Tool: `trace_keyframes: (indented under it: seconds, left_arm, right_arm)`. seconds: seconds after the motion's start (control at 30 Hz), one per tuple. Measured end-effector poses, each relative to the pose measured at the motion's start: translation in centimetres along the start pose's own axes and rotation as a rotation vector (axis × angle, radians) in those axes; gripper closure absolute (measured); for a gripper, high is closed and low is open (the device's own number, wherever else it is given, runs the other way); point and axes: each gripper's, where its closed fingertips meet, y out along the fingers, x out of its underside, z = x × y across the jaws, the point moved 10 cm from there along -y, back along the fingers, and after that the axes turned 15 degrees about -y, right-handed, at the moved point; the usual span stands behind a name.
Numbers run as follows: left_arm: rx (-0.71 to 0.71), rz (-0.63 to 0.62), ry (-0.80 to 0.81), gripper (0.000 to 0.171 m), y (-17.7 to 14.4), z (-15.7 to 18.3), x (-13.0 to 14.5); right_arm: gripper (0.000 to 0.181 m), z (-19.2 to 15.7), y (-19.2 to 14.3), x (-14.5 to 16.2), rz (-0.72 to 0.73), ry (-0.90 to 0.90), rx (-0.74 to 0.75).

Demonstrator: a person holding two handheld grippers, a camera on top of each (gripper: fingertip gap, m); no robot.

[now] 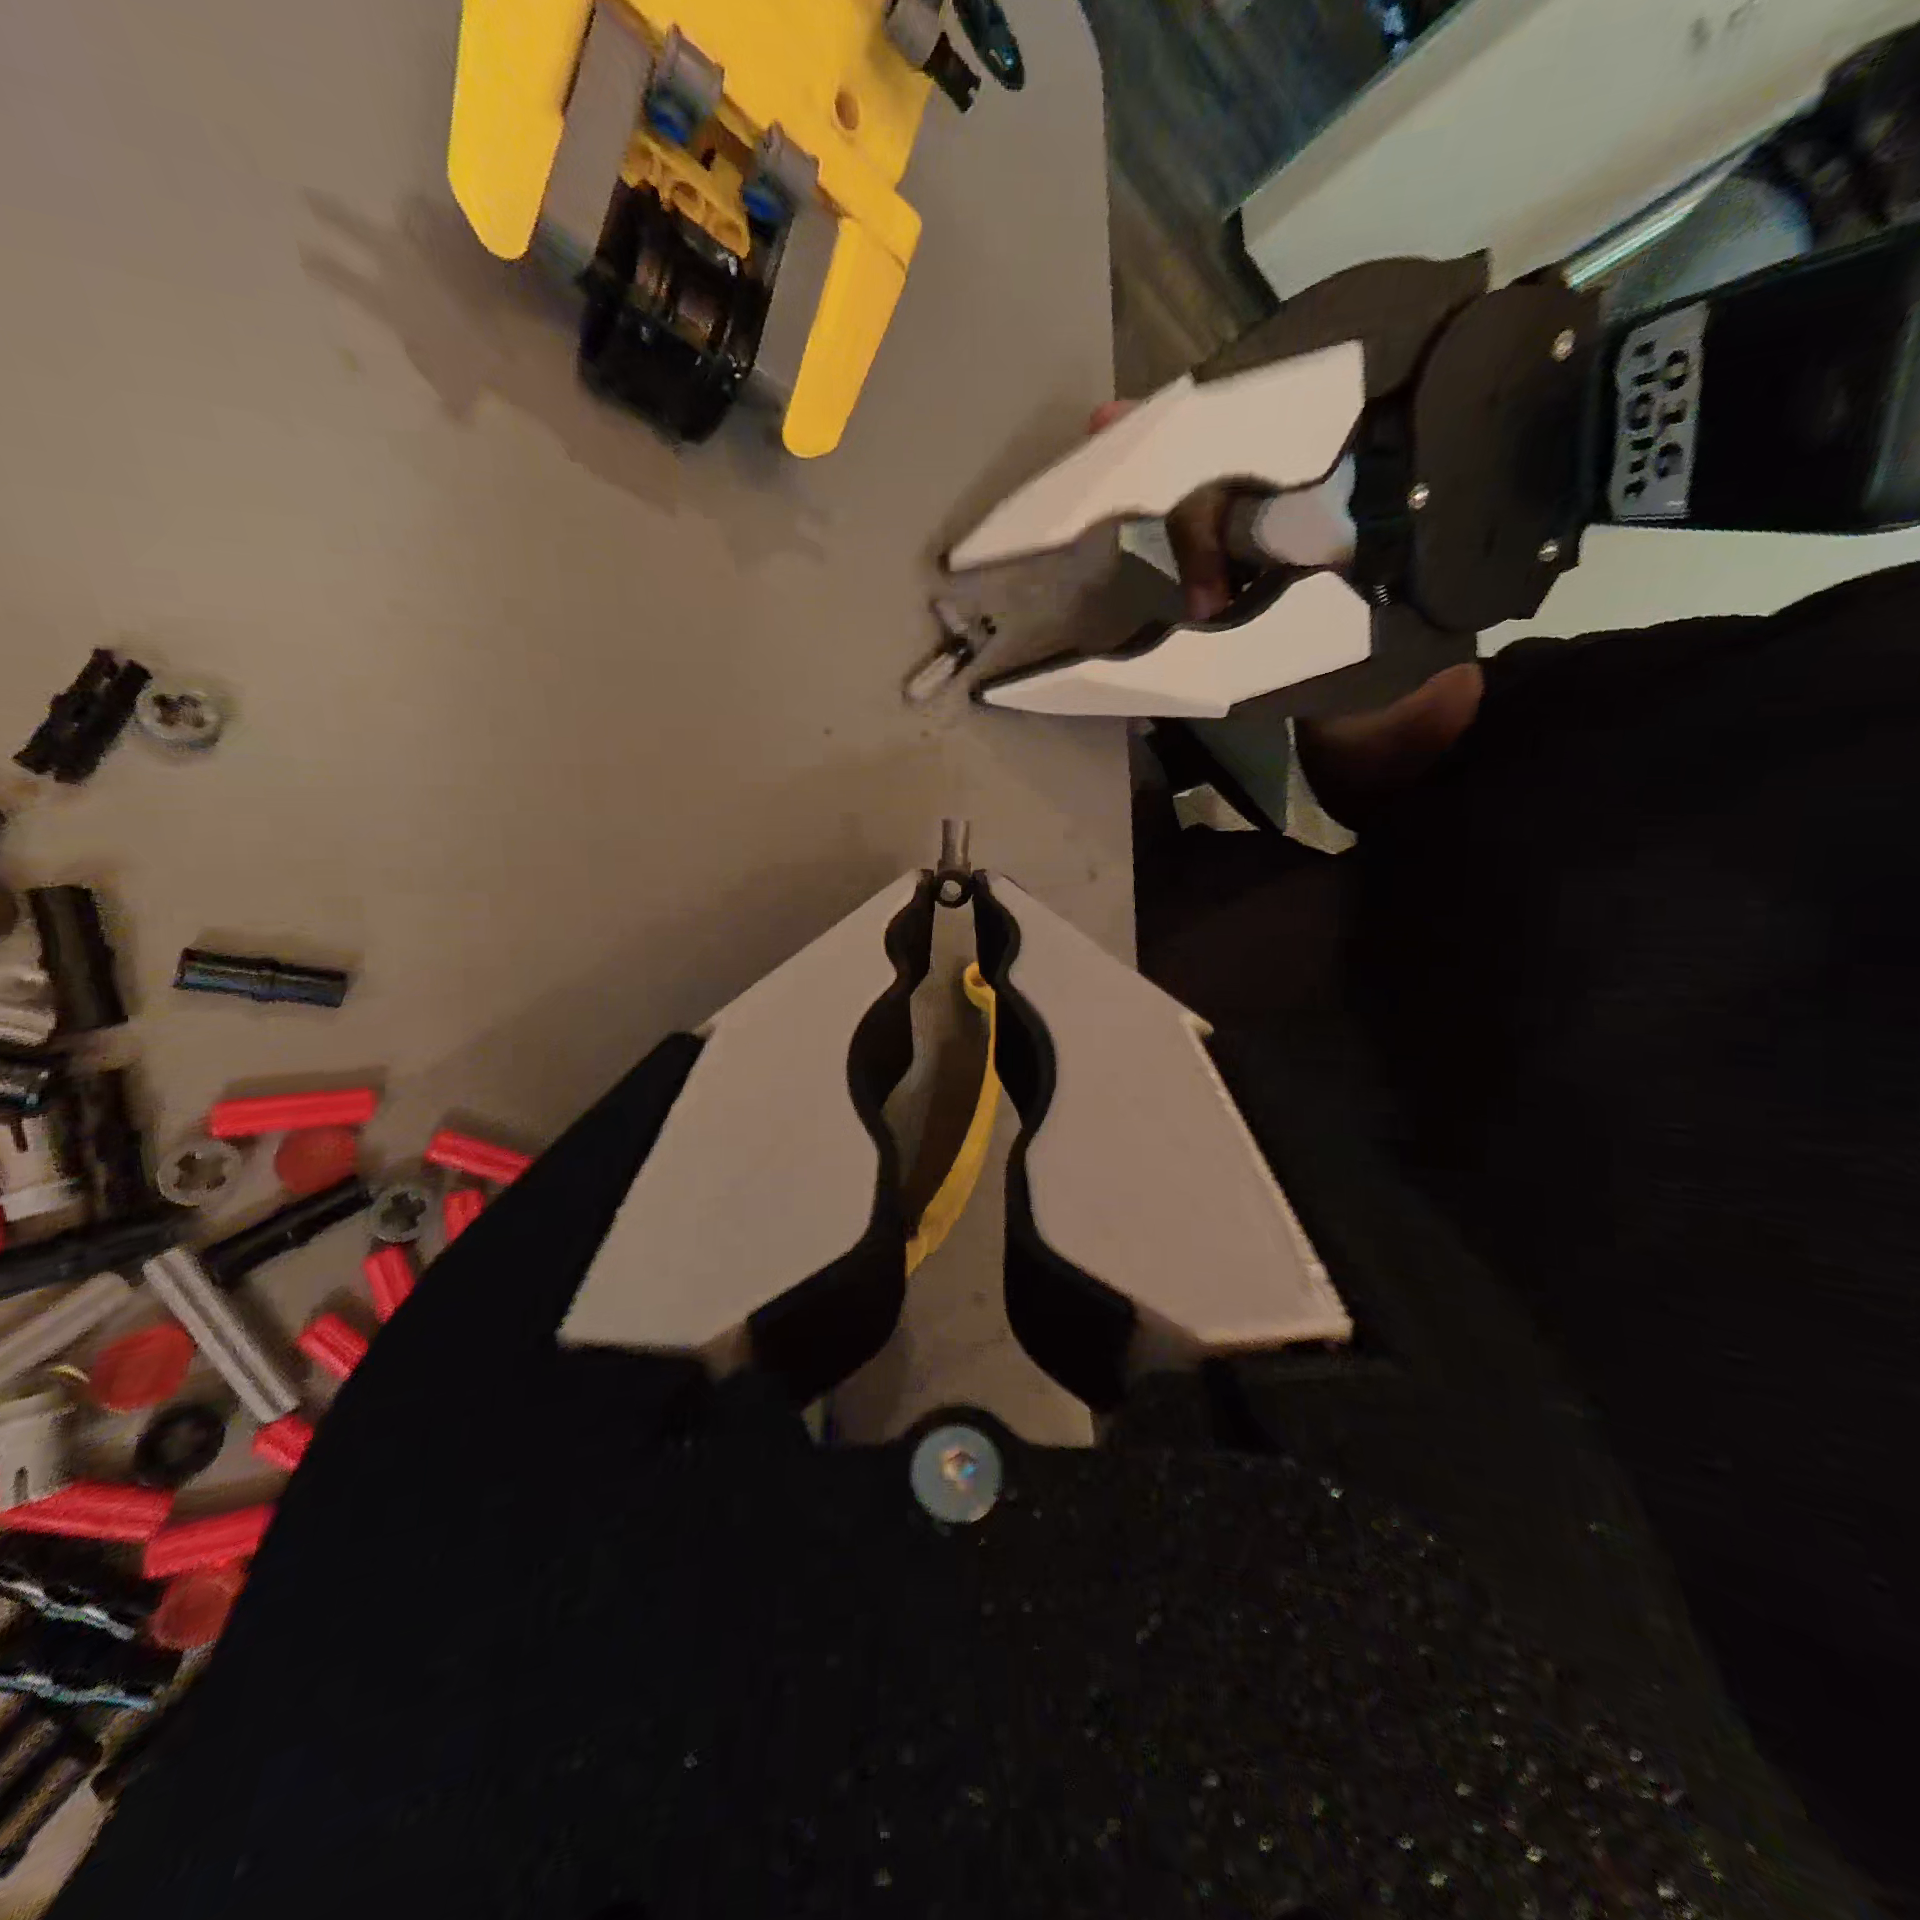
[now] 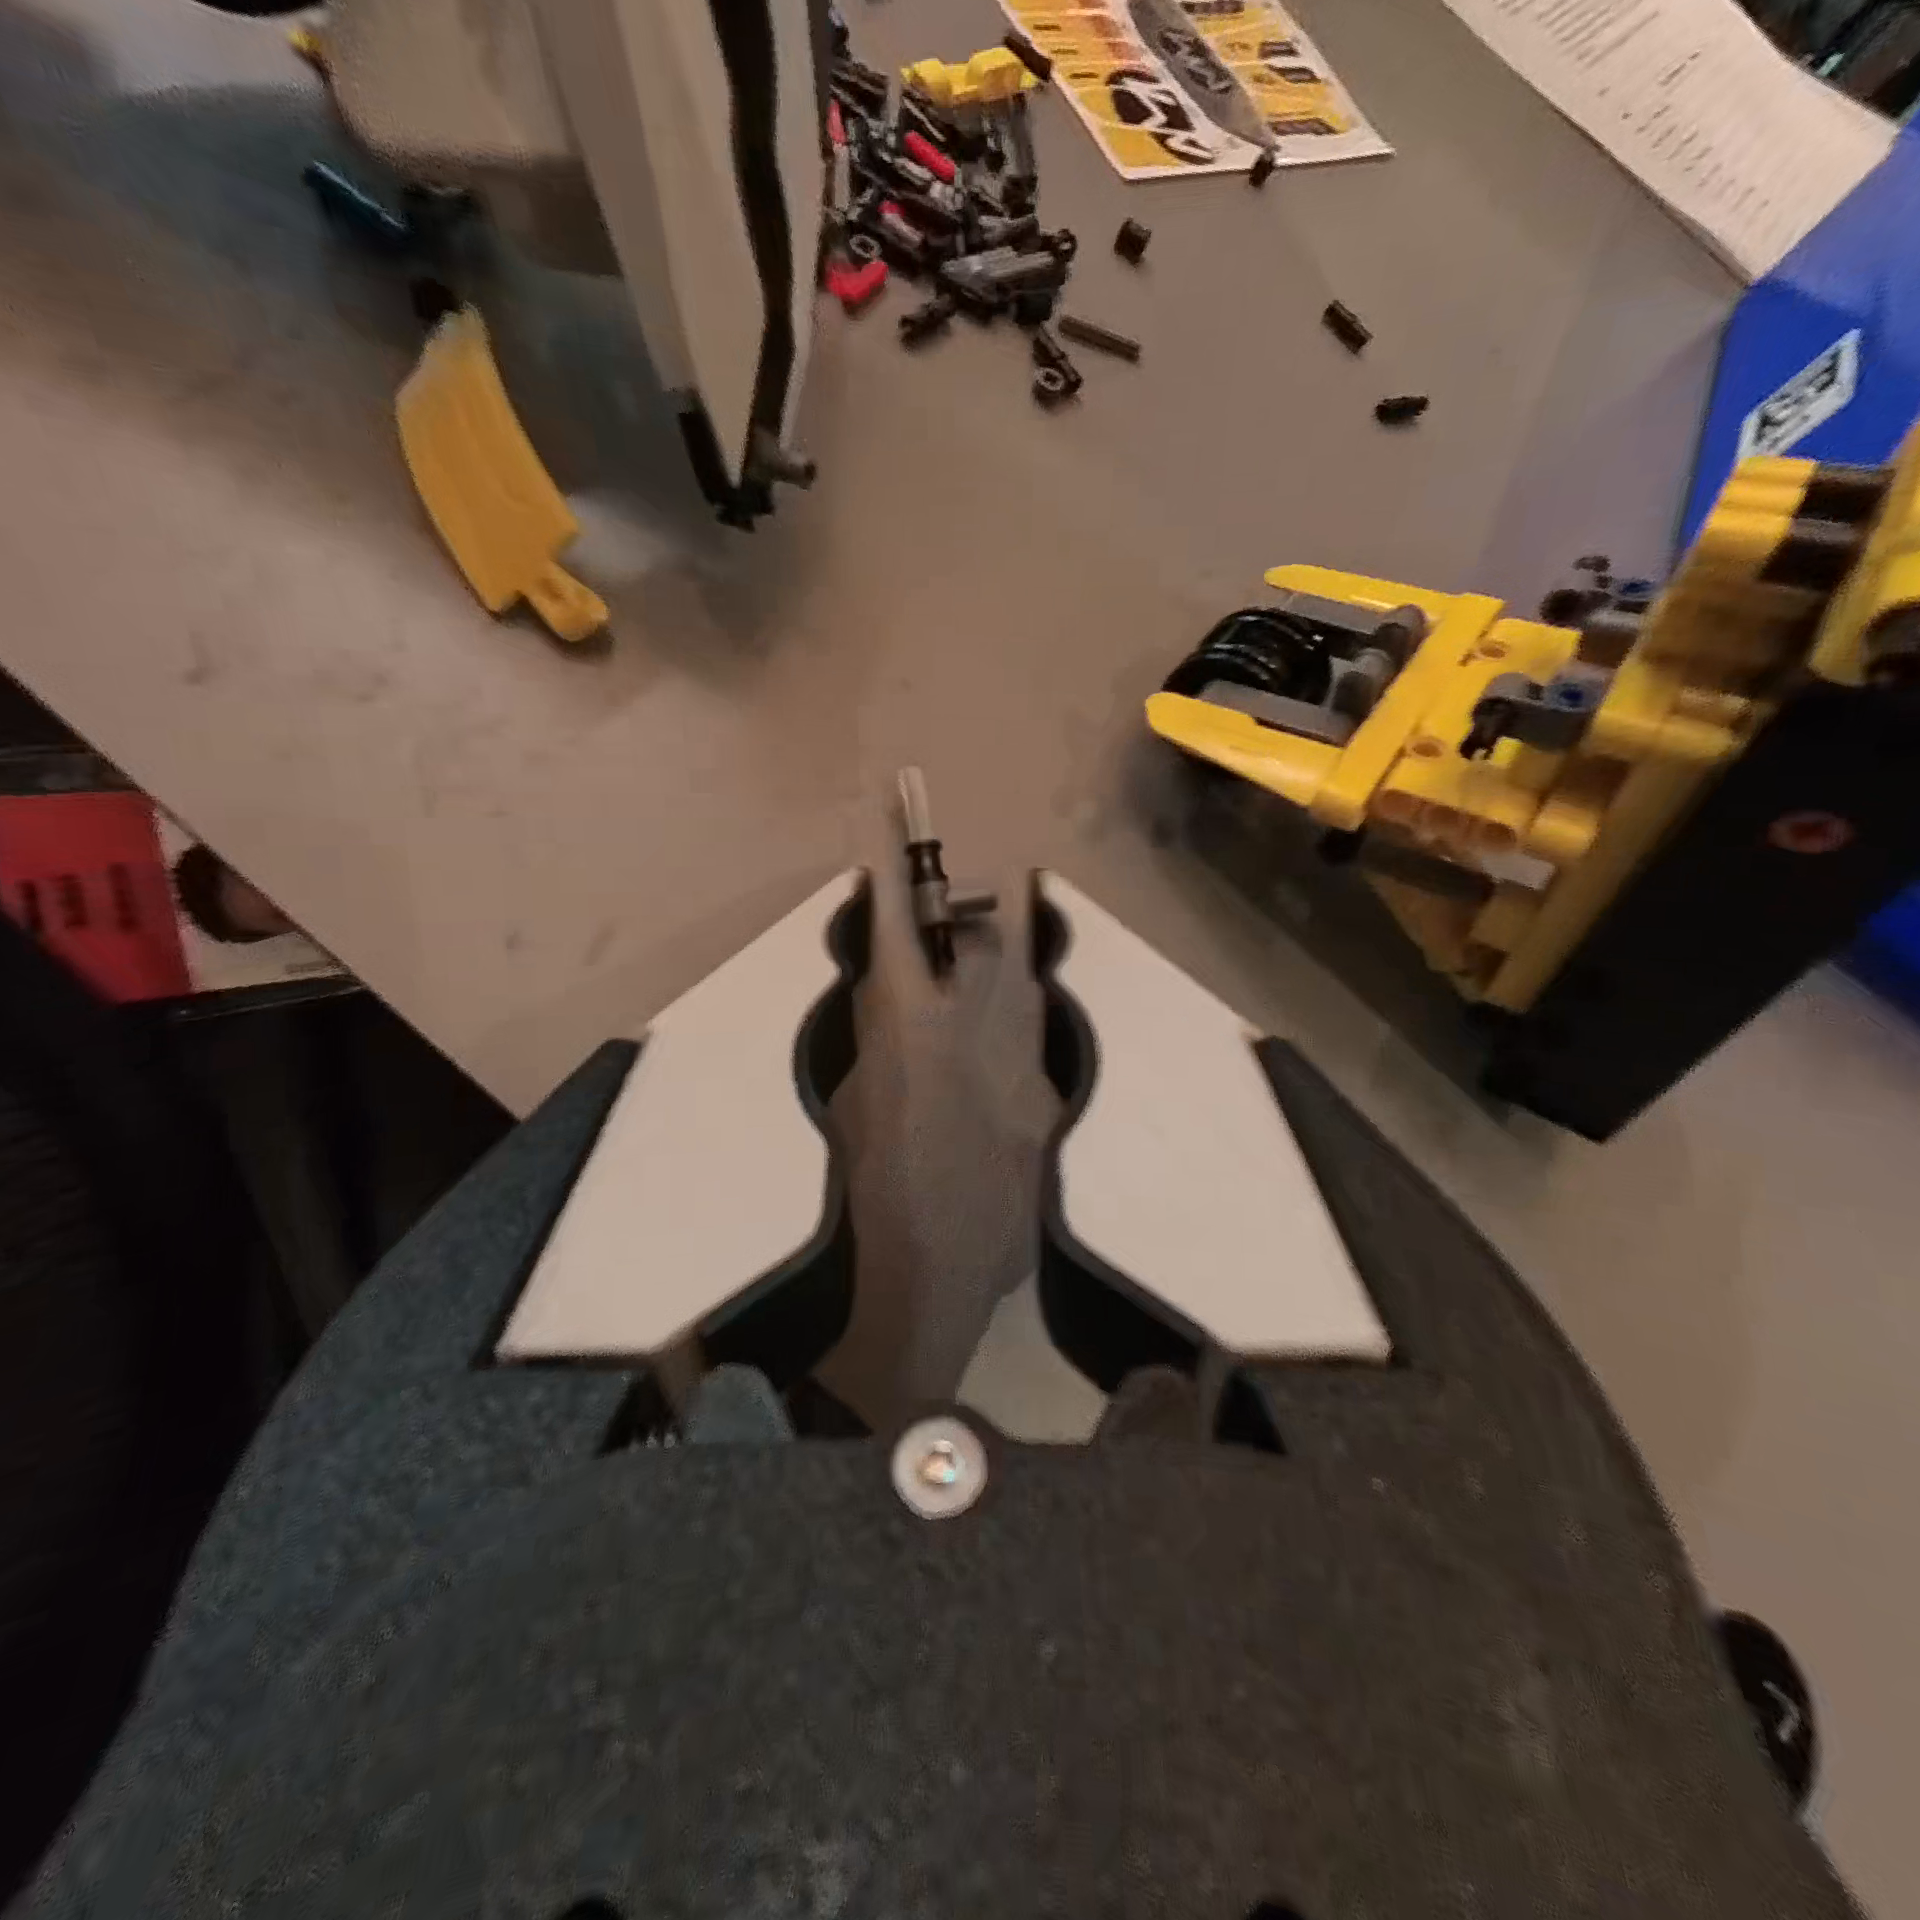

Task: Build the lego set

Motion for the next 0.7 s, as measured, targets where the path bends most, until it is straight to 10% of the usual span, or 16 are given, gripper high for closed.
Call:
trace_keyframes:
  seconds: [0.6, 0.7]
  left_arm:
    - [0.071, -0.016, -0.032, 0.165, -0.7, 0.0, 0.1]
    - [0.081, -0.038, -0.044, 0.165, -0.8, -0.1, 0.3]
  right_arm:
    - [0.134, -4.9, 0.9, -4.2, 0.212, 0.094, -0.144]
    - [0.172, -5.3, 1.6, -5.1, 0.178, 0.028, -0.126]
